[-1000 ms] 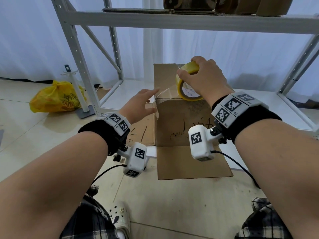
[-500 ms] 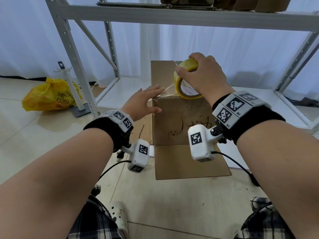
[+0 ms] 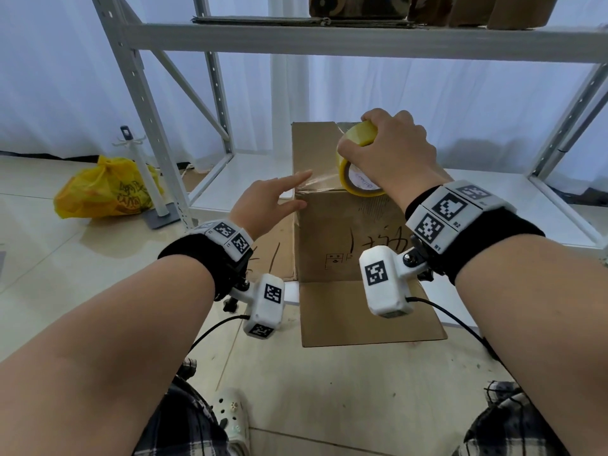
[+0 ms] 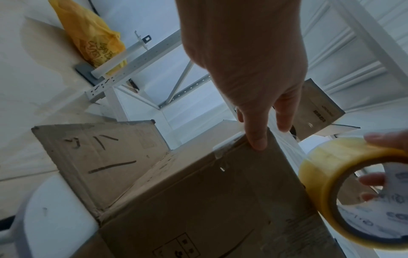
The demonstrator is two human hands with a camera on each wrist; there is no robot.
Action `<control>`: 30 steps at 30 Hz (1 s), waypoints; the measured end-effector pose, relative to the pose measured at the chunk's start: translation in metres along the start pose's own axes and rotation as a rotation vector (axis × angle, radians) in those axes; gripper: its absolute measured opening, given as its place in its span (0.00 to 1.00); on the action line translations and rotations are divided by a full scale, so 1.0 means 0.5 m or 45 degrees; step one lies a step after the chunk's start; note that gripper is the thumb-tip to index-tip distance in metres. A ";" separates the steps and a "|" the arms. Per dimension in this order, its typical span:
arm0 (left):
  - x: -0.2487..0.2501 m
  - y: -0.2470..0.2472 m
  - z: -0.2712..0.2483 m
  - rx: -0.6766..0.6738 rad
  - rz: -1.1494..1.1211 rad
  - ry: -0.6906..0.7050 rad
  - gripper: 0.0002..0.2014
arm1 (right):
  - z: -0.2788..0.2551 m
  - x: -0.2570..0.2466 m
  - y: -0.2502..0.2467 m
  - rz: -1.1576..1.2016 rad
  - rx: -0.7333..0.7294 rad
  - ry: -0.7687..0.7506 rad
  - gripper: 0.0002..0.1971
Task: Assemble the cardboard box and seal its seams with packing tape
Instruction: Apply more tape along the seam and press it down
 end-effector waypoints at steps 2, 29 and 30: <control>-0.005 0.005 0.006 -0.014 0.080 -0.019 0.28 | -0.005 -0.006 -0.007 -0.033 0.010 -0.020 0.31; 0.017 -0.002 0.014 -0.049 0.068 0.196 0.17 | -0.012 -0.018 -0.008 -0.276 -0.052 -0.040 0.33; 0.021 -0.002 0.010 -0.020 0.072 0.247 0.16 | -0.012 -0.018 -0.008 -0.276 -0.054 -0.040 0.33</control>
Point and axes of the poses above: each hand's wrist, its own z-axis towards the middle knuckle, its own y-axis out of the palm, x = y × z, the point moved 3 cm from there along z, towards the middle knuckle, and after that the axes turned 1 degree about -z, right-handed, at the moved point
